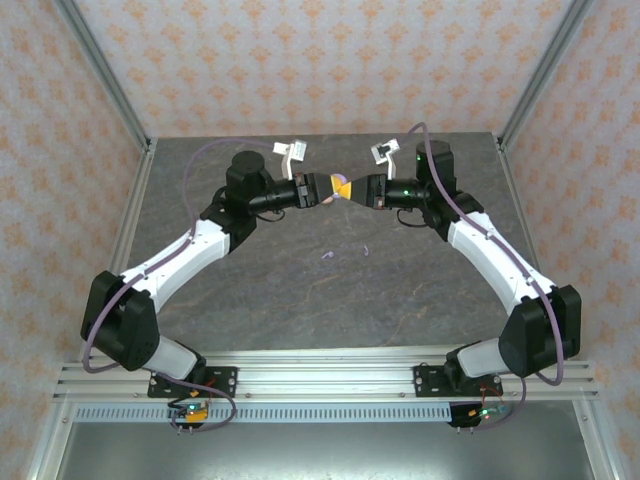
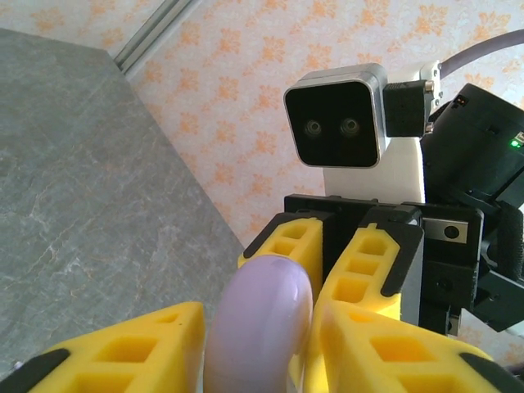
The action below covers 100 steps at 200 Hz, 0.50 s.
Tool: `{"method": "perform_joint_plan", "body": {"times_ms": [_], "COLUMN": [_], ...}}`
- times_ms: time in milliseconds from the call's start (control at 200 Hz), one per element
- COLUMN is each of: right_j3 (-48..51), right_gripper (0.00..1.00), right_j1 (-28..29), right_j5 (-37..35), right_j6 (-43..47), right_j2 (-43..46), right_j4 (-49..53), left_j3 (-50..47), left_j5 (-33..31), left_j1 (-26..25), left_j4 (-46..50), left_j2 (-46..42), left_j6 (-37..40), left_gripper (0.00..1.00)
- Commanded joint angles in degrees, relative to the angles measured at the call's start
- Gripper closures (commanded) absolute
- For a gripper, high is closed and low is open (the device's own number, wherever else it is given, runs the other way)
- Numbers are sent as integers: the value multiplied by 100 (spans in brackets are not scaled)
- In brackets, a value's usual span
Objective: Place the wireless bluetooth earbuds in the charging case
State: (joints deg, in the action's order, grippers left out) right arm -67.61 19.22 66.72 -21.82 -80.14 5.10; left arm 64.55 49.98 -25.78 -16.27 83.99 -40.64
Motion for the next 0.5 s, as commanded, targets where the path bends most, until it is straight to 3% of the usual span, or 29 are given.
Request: {"method": "perform_joint_plan", "body": {"times_ms": [0, 240, 496], "right_j3": [-59, -110, -121], "right_gripper": [80, 79, 79], "right_j1": [20, 11, 30], "right_j5": [-238, -186, -11], "right_j6": [9, 73, 75], "right_j2": [178, 252, 306], "right_j4": [-167, -10, -19], "left_j3": [224, 155, 75], "left_j5": [25, 3, 226], "left_j1": [-105, 1, 20], "left_j4": [388, 1049, 1067], "left_j2": [-407, -696, -772], "left_j6": [343, 775, 841], "left_gripper": [51, 45, 47]}}
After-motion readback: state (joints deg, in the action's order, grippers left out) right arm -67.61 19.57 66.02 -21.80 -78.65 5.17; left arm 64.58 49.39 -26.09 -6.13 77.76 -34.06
